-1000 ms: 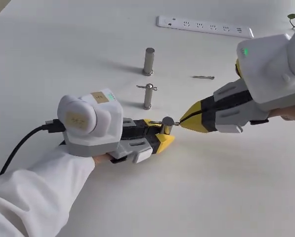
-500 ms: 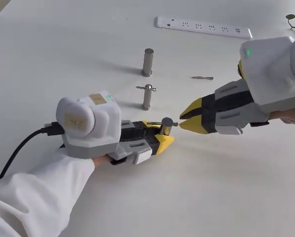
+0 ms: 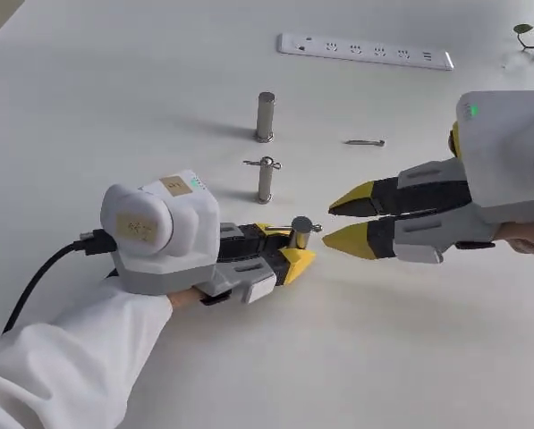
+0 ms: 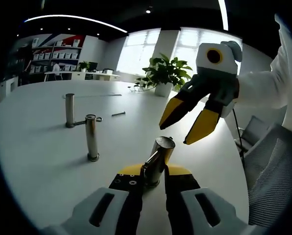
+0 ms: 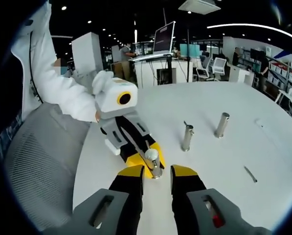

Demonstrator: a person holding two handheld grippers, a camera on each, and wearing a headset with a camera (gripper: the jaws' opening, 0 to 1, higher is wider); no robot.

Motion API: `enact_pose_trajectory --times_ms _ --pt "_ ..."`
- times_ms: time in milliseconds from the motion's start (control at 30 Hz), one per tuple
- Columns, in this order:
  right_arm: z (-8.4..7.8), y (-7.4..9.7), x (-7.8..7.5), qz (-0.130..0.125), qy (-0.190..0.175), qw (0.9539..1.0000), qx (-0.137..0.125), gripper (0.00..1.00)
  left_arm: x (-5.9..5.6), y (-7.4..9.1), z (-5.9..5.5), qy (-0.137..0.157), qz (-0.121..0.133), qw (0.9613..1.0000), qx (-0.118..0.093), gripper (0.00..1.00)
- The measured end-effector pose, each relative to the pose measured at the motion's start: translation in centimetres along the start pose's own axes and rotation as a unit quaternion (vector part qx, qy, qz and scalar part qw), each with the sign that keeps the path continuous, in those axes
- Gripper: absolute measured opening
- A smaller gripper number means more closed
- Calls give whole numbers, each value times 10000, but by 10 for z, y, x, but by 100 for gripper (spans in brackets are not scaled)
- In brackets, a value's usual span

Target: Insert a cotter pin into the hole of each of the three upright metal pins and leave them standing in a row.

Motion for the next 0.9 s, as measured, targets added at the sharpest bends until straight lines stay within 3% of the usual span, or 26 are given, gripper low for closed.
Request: enact_pose_trajectory --times_ms 100,200,300,433,733,900 --pt "0 0 2 9 -124 9999 -91 18 -1 7 3 49 -41 10000 -44 18" --pt "1 -1 3 -51 -175 9996 -220 18 -3 17 7 154 -142 9997 -154 33" --pt "3 -2 4 -83 -261 9991 -338 22 -3 28 6 135 -147 9998 -33 44" --pt "5 -4 7 -46 -282 9988 -385 25 2 48 2 329 -53 9994 6 57" --pt "5 -15 10 -7 -331 9984 -451 24 -5 81 14 225 -6 9997 111 98" --pt "5 -23 11 -2 -284 9986 -451 24 -8 90 20 64 12 9999 126 99"
Point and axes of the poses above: the centre of the closed fingertips' face, and the gripper's own axes: y roughly backward along the fingers, x roughly to its left, z roughly out of its top, the point moved 5 cm from there along y, roughly backward along the fingers, and after that the axes turned 10 degrees about -z, right-handed, at the moved point
